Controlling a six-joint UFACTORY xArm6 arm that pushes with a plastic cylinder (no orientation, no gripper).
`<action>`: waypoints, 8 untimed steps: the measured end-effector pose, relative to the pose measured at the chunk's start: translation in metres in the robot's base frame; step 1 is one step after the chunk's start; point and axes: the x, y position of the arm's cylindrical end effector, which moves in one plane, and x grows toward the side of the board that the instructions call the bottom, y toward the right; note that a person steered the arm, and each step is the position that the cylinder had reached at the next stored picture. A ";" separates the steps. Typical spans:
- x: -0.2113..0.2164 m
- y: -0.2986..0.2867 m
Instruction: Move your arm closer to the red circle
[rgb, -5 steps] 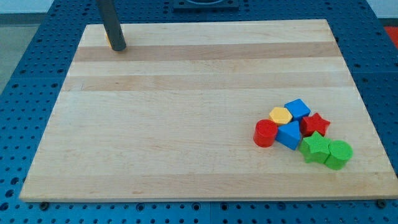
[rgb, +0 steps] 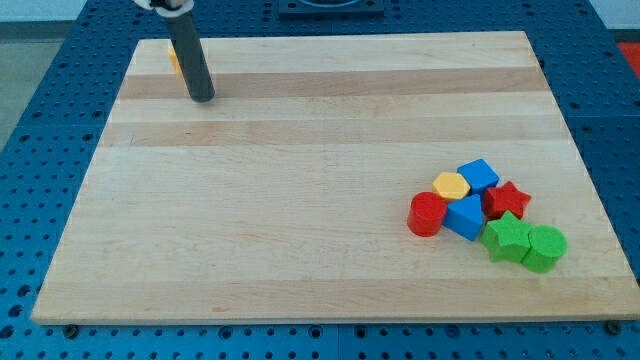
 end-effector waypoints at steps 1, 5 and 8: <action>0.040 0.016; 0.222 0.154; 0.246 0.272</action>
